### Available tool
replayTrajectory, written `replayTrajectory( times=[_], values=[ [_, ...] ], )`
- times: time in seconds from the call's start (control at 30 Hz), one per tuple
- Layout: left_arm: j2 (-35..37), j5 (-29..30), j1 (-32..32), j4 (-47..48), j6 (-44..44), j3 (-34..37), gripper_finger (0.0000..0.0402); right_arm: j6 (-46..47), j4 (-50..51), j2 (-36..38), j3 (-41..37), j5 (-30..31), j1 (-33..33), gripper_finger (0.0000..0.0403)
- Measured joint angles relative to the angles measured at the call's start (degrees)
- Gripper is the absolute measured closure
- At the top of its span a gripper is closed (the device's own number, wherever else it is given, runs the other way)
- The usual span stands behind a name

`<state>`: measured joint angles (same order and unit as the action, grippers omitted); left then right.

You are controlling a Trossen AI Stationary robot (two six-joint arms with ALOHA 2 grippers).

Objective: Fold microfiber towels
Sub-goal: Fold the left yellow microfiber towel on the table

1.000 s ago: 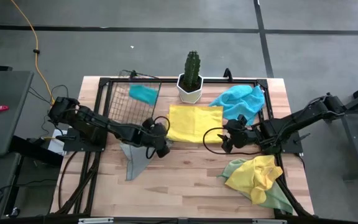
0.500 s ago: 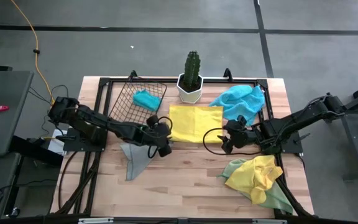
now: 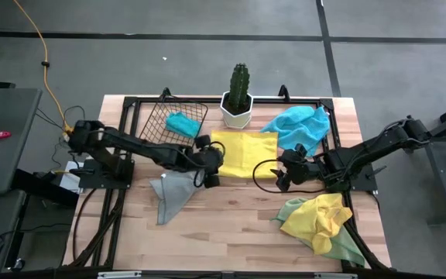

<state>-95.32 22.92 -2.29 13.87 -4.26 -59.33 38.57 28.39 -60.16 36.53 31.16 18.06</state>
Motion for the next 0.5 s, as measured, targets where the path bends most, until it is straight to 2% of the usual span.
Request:
replayTrajectory(
  times=[0.13,0.23,0.4,0.5],
  values=[
    [-5.15,0.07,-0.37,-3.82,3.03,-1.62,0.0292,0.00,-0.20,0.00,0.00,-0.01,0.00,0.0165],
    [-9.68,4.11,-0.24,-3.81,5.25,-4.89,0.0312,0.00,-0.38,0.00,0.00,-0.02,0.00,0.0165],
    [-15.25,12.92,0.01,1.33,7.65,-9.40,0.0382,0.00,-0.71,0.00,0.02,-0.09,0.00,0.0165],
    [-16.00,14.05,0.47,6.22,3.98,-9.75,0.0393,0.00,-0.74,0.01,0.02,-0.11,0.00,0.0165]
  ],
)
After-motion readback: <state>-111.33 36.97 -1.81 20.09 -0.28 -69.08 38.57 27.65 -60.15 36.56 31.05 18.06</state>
